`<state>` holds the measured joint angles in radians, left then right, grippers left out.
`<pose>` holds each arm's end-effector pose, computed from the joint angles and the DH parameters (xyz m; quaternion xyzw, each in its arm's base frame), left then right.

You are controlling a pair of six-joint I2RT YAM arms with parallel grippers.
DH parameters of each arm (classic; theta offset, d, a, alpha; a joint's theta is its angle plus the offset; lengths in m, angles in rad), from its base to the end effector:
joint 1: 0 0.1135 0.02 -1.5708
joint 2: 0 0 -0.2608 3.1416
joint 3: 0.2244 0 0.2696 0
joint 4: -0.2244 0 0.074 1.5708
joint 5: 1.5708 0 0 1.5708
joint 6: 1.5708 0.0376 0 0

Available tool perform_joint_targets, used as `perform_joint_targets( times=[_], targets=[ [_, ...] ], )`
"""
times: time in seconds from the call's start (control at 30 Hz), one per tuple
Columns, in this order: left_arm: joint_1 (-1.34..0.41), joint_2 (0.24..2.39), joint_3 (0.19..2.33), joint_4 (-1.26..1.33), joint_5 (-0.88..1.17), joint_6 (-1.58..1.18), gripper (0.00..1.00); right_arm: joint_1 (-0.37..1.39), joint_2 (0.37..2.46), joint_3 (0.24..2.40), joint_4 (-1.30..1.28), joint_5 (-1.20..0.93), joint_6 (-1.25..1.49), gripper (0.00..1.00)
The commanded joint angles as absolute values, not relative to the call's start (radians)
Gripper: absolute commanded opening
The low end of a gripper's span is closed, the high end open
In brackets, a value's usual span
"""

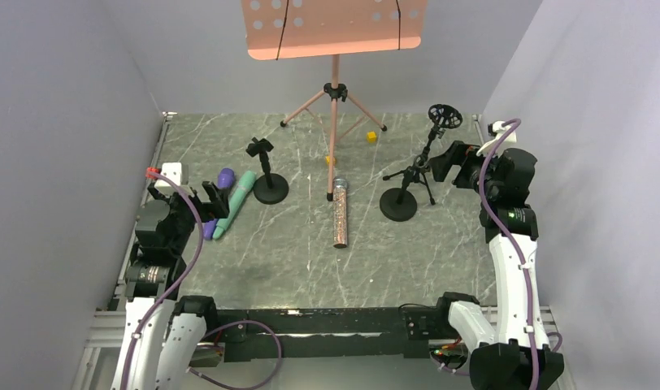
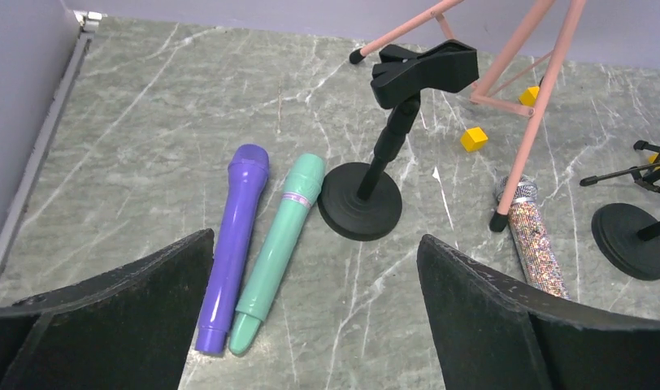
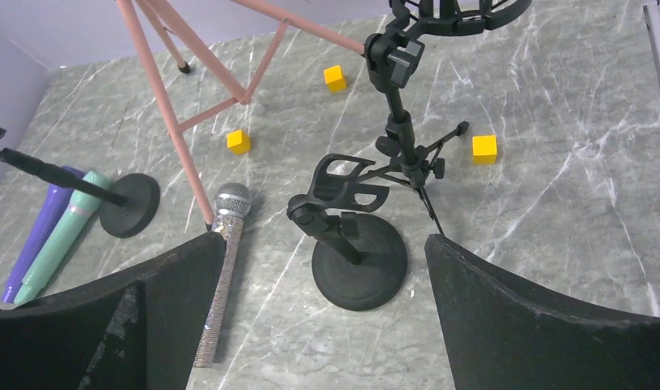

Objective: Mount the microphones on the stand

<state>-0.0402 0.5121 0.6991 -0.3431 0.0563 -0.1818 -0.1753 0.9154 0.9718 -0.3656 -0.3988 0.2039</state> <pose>0.1497 -0.0081 0.3318 -0.0355 0.7592 -0.0932 0.6432 0.2227 -0.0246 0.3619 0.0345 0.7994 0.1682 0.5758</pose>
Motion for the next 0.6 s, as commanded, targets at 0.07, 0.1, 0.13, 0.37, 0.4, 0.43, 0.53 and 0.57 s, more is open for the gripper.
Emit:
perform_joint_targets(
  times=[0.07,0.1,0.13,0.37,0.4,0.43,0.53,0.57],
  targets=[
    [-0.043,0.503,0.603,-0.294,0.035,-0.349,0.99,-0.18,0.911,0.989,-0.357,-0.415,0.224,1.0],
    [-0.043,0.506,0.585,-0.29,0.069,-0.374,0.99,-0.179,0.913,0.985,-0.352,-0.443,0.204,1.0],
    [-0.044,0.511,0.572,-0.287,0.114,-0.397,0.99,-0.179,0.918,0.979,-0.346,-0.488,0.153,1.0],
    [-0.044,0.548,0.56,-0.301,0.25,-0.419,0.99,-0.104,0.958,0.97,-0.584,-1.104,-0.581,1.0],
    [-0.043,0.549,0.556,-0.291,0.26,-0.419,0.99,-0.091,0.958,0.956,-0.606,-1.127,-0.634,1.0],
    [-0.043,0.55,0.552,-0.28,0.268,-0.42,0.99,-0.087,0.959,0.938,-0.6,-1.141,-0.645,1.0],
    [-0.043,0.559,0.535,-0.241,0.284,-0.426,0.99,-0.086,0.974,0.874,-0.56,-1.145,-0.649,1.0],
    [-0.043,0.564,0.527,-0.222,0.287,-0.43,0.99,-0.085,0.982,0.85,-0.529,-1.144,-0.634,1.0]
  ],
)
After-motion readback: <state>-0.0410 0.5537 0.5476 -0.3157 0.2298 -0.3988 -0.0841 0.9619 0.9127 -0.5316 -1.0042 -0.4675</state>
